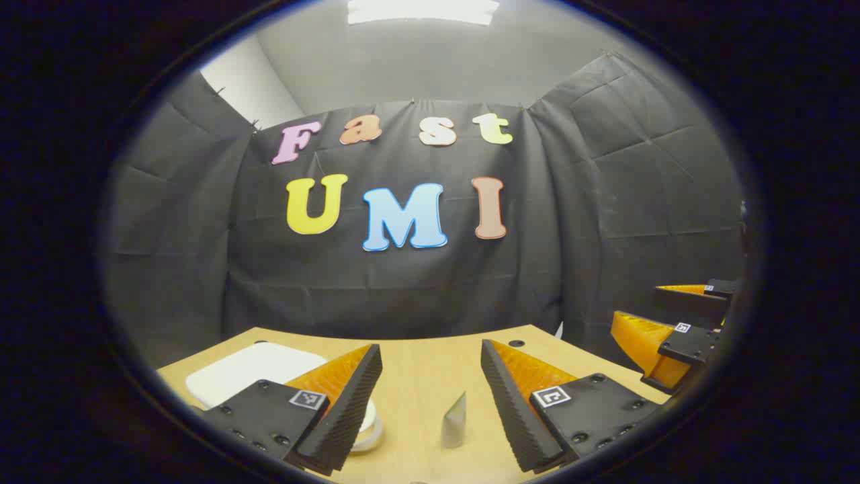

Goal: First open the suitcase, pack the skin care products into it, and then close the suitcase.

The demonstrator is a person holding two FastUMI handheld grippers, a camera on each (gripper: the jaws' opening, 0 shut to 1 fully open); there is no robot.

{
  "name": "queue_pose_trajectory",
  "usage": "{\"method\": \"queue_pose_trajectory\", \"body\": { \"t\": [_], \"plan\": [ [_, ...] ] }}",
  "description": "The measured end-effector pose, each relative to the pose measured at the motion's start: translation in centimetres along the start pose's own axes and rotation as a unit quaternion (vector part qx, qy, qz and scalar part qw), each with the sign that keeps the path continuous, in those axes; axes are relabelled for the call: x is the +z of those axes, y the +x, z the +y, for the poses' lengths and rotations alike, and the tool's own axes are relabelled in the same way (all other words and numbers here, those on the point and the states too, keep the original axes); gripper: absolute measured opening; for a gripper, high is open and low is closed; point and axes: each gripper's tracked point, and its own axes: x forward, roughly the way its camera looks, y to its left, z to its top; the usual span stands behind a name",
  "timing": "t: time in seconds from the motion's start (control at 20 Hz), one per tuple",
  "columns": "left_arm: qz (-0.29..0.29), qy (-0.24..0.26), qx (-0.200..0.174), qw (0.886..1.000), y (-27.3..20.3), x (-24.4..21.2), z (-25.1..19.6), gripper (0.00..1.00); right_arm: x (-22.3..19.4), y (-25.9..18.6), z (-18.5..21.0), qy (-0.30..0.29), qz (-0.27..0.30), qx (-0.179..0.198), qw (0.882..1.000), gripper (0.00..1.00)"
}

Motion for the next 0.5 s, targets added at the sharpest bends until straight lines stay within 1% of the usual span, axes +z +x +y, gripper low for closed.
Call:
{"method": "queue_pose_trajectory", "body": {
  "t": [0.05,0.1,0.15,0.2,0.25,0.3,0.35,0.4,0.5],
  "plan": [
    [0.0,0.0,0.0,1.0,0.0,0.0,0.0,0.95,0.0,0.0,0.0,0.0,0.0,0.001,1.0,0.94],
    [0.002,-0.003,0.001,1.0,0.0,-0.1,-0.1,0.95,0.0,-0.6,0.4,0.011,0.011,0.012,1.0,0.93],
    [0.009,-0.049,0.007,0.999,-0.3,0.1,-0.9,0.95,0.3,-0.8,0.4,0.001,0.016,0.022,1.0,0.94],
    [-0.009,-0.035,0.01,0.999,0.1,0.6,-0.1,0.95,0.6,-0.9,0.3,-0.082,0.027,0.038,0.996,0.94],
    [-0.016,-0.035,0.014,0.999,0.0,1.0,0.3,0.95,1.1,-0.5,2.4,-0.1,0.035,0.048,0.993,0.93],
    [-0.025,-0.042,0.017,0.999,-0.3,1.4,0.8,0.95,2.4,0.1,4.1,-0.046,0.026,0.052,0.997,0.93],
    [-0.029,-0.048,0.019,0.998,-0.9,1.9,1.8,0.95,3.5,0.6,5.0,-0.019,0.016,0.057,0.998,0.93],
    [-0.011,-0.046,0.023,0.999,-0.7,2.1,3.0,0.95,4.0,0.6,4.9,0.011,0.002,0.06,0.998,0.93],
    [0.005,-0.026,0.032,0.999,0.5,2.7,4.3,0.95,4.6,1.0,5.1,0.022,-0.004,0.066,0.998,0.94]
  ]
}}
